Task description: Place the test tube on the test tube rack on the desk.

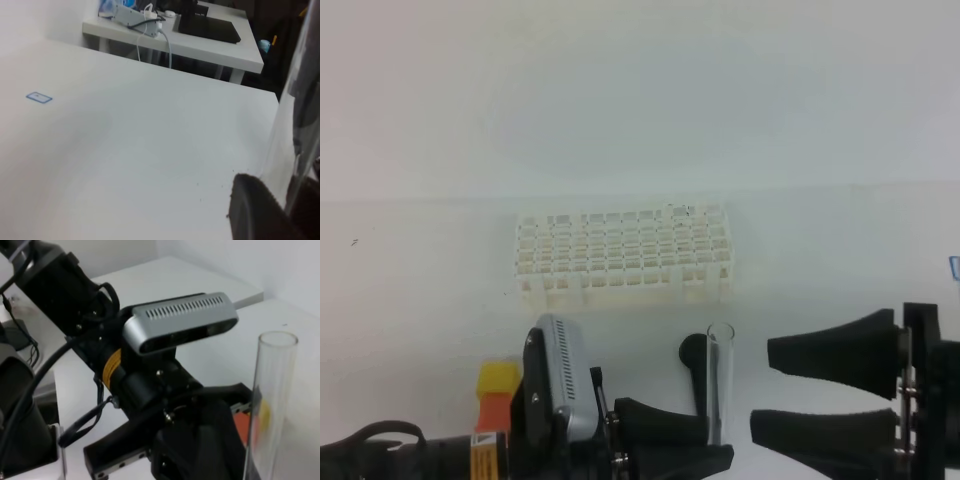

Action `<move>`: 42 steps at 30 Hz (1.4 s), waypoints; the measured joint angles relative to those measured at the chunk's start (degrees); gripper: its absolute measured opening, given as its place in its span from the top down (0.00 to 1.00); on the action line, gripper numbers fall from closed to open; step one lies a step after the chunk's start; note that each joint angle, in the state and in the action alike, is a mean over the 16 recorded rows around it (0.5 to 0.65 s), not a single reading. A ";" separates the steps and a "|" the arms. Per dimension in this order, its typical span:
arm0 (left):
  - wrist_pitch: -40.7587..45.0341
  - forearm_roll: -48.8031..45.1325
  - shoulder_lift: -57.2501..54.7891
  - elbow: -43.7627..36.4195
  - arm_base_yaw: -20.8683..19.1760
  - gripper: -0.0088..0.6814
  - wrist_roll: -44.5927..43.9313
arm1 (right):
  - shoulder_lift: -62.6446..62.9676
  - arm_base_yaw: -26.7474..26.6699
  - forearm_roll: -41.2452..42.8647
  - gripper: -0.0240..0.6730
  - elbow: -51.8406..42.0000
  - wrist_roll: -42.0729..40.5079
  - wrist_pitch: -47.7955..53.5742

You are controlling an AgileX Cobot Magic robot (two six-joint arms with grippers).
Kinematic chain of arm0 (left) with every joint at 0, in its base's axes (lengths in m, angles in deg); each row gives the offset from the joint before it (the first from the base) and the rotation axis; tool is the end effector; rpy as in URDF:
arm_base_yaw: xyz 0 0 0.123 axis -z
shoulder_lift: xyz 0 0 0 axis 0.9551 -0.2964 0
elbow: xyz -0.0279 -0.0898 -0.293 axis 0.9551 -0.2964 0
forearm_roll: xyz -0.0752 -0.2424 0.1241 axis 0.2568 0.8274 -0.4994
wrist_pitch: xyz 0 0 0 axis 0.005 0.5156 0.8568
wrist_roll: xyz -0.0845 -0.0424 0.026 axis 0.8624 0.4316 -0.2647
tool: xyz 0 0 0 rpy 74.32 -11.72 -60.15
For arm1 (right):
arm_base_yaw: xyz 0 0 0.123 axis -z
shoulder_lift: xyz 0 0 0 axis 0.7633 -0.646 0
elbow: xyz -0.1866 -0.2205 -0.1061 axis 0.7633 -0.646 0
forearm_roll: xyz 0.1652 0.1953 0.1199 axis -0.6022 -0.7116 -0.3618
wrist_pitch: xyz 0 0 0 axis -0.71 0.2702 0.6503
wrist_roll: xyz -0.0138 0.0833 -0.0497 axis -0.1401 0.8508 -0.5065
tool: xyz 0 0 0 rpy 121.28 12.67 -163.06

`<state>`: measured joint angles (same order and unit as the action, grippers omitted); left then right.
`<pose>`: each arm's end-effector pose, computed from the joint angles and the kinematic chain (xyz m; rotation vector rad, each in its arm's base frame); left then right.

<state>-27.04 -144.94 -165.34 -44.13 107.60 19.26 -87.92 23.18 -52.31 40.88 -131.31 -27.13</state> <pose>0.1397 -0.1987 0.1920 1.2277 1.3204 -1.3129 0.1608 0.1550 0.2781 -1.0162 1.6433 0.9511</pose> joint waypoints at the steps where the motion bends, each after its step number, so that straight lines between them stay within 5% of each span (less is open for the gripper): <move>1: 0.33 -0.03 -0.05 0.19 0.00 0.91 0.03 | -0.69 0.00 0.00 0.29 0.63 -0.18 0.39; 42: 2.67 9.65 -0.48 0.80 0.02 0.83 -3.05 | -15.75 -0.05 -0.01 0.35 13.77 -0.38 7.36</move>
<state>-24.36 -135.29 -165.82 -43.33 107.63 16.21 -103.68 23.14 -52.32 54.65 -131.69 -19.77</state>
